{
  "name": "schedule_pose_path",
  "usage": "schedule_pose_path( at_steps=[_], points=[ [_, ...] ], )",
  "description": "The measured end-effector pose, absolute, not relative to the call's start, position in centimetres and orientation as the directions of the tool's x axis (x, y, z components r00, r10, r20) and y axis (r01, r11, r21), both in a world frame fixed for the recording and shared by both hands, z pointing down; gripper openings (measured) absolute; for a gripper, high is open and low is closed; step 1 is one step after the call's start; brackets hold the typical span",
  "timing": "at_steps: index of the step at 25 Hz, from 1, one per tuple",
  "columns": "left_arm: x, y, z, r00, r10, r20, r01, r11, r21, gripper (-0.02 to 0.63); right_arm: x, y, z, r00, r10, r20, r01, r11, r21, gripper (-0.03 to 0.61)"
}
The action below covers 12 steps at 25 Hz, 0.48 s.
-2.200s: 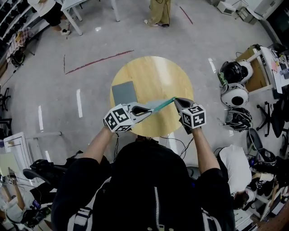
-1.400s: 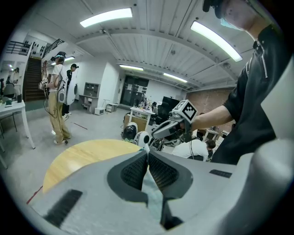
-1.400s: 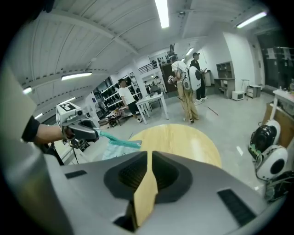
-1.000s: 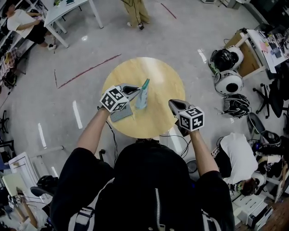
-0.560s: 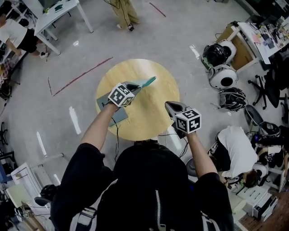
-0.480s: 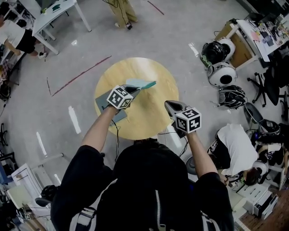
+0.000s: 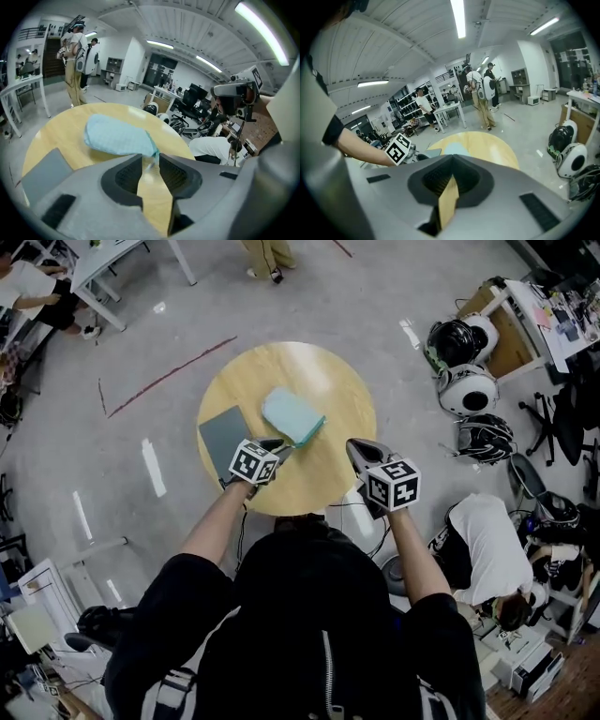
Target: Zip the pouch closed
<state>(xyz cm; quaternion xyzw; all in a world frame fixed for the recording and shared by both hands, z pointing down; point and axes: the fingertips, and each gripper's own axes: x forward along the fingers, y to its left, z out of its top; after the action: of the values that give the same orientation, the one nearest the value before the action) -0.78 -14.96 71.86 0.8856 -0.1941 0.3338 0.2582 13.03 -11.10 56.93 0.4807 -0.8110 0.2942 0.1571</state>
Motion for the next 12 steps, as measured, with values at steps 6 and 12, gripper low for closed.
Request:
schedule_pose_path(
  at_steps=[6,12],
  points=[
    [-2.6,-16.2,68.5,0.715,-0.340,0.611,-0.609,-0.732,0.306,0.093,12.6,-12.6,55.5,-0.503,-0.704,0.502,-0.864,0.410,-0.292,0.005],
    [-5.1,-18.4,61.7,0.682,-0.529,0.505,-0.677,-0.719,0.161,0.006,11.9,-15.4,52.5,-0.486,-0.771,0.412,-0.874,0.428,-0.230,0.005]
  ],
)
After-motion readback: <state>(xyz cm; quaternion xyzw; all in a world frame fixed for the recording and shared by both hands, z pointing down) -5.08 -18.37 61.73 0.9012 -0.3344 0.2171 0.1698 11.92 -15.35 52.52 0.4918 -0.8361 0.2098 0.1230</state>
